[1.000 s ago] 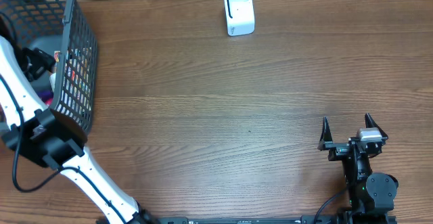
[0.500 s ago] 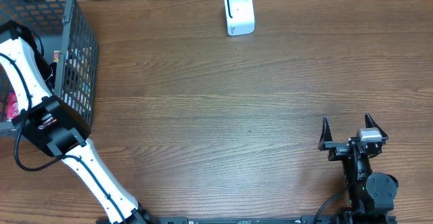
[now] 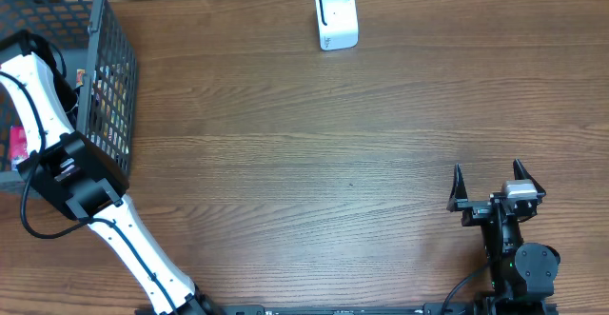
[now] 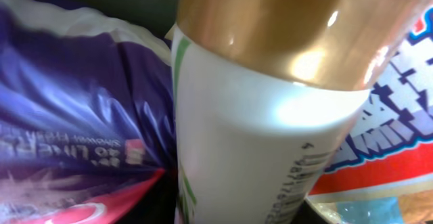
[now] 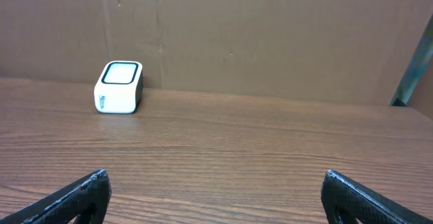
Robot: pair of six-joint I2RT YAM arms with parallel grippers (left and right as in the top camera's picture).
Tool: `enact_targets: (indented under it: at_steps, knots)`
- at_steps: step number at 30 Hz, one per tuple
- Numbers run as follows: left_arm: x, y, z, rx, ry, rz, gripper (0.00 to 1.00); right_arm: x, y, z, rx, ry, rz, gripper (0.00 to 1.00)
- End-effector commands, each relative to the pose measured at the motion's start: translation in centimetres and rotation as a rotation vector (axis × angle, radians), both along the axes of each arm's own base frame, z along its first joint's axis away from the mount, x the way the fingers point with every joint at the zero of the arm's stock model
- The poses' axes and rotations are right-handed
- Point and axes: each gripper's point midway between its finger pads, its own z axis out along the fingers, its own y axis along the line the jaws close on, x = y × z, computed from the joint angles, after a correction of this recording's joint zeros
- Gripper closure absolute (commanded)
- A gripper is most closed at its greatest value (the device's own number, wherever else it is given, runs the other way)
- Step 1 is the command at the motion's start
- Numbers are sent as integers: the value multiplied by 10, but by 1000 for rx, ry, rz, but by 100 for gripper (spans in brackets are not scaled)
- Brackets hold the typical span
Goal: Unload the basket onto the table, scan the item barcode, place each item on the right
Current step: 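Lower the left gripper into the basket and grasp the white hair balm tube, then lift the tube out and carry it toward the scanner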
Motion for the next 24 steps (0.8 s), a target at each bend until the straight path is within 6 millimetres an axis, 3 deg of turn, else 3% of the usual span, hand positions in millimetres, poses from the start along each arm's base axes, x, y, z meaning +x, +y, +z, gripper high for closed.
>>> enact_targets:
  at_steps: [1, 2, 7, 12, 16, 22, 24]
  knots:
    - [-10, -18, -37, -101, 86, -13, 86, 0, 1, -2, 3, -4, 3, 0]
    - [-10, -17, -34, -92, 86, -14, 96, 0, 1, -2, 3, -4, 3, 0]
    - [-2, -11, -6, -54, 35, 10, 96, 0, 1, -2, 3, -4, 3, 0]
    - [20, -4, 56, 23, -150, 60, 96, 0, 1, -2, 3, -4, 3, 0]
    - [23, -3, 127, 113, -309, 85, 96, 0, 1, -2, 3, -4, 3, 0]
    - [13, -5, 188, 184, -434, 96, 96, 0, 1, -2, 3, -4, 3, 0]
    - [8, -10, 199, 185, -452, 96, 96, 0, 1, -2, 3, -4, 2, 0]
